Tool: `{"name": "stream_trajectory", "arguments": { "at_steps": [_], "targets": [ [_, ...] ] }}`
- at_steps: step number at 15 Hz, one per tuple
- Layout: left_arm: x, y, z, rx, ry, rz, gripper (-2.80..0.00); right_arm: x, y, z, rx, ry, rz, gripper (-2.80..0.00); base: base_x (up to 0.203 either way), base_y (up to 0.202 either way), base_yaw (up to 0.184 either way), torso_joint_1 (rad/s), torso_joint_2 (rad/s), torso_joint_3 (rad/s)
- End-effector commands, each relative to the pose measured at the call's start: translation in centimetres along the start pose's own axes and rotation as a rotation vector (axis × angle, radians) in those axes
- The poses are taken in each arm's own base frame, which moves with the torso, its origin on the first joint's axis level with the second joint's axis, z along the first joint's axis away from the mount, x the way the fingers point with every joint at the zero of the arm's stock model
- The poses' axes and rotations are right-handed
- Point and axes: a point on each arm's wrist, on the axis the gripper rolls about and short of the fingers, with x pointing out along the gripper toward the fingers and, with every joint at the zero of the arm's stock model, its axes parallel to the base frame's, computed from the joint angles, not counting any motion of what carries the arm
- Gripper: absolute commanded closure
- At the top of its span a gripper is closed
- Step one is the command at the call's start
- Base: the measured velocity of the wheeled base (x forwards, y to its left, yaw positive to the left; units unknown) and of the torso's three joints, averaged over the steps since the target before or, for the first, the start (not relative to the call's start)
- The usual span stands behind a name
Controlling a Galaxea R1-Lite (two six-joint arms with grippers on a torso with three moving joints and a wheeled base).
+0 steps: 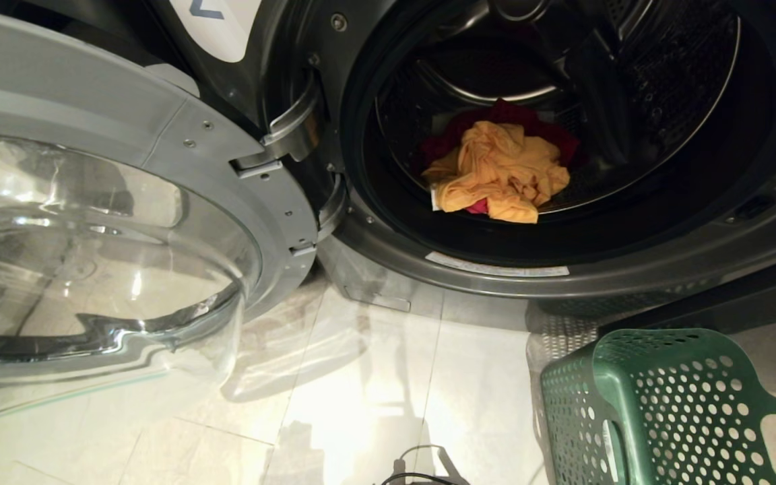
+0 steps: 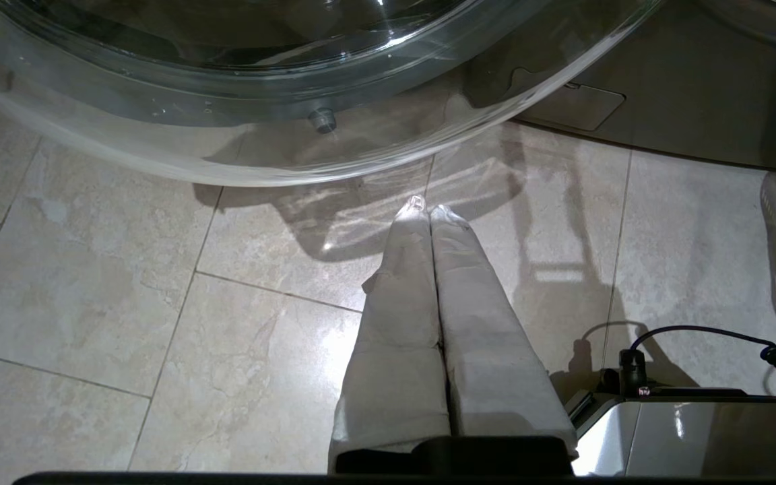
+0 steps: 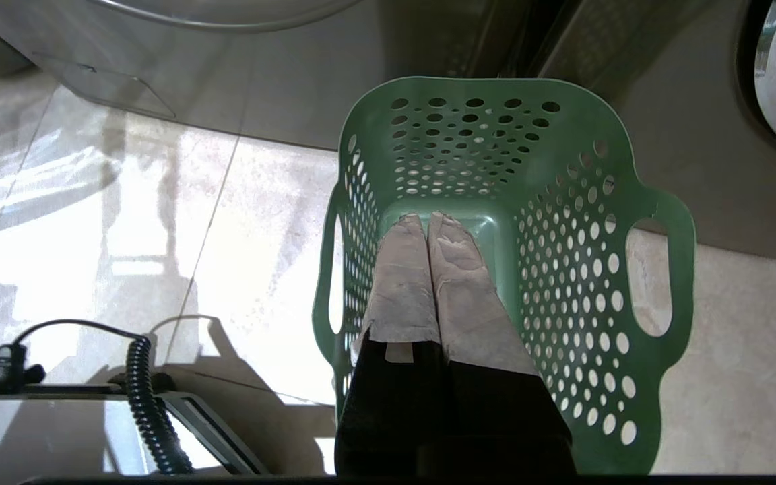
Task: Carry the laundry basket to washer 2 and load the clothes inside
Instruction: Close the washing machine door with the left hand
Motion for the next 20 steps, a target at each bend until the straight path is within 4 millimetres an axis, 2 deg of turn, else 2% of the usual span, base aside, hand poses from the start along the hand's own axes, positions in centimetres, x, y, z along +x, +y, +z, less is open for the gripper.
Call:
{"name": "stream_trajectory", "arguments": {
  "at_steps": [1,3,20],
  "targets": [
    [0.01,0.0,0.01,0.0,0.0,0.001,0.0,0.03,0.01,0.01,-0.067,-0.013,0.005,0.0,0.0,0.0,0.0,0.0,0.0,0.0],
    [0.01,0.0,0.01,0.0,0.0,0.0,0.0,0.03,0.04,-0.06,-0.128,-0.007,0.016,0.0,0.0,0.0,0.0,0.0,0.0,0.0],
    [0.01,0.0,0.01,0.0,0.0,0.001,0.0,0.03,0.05,-0.09,-0.079,-0.004,0.023,0.0,0.0,0.0,0.0,0.0,0.0,0.0]
  ]
}}
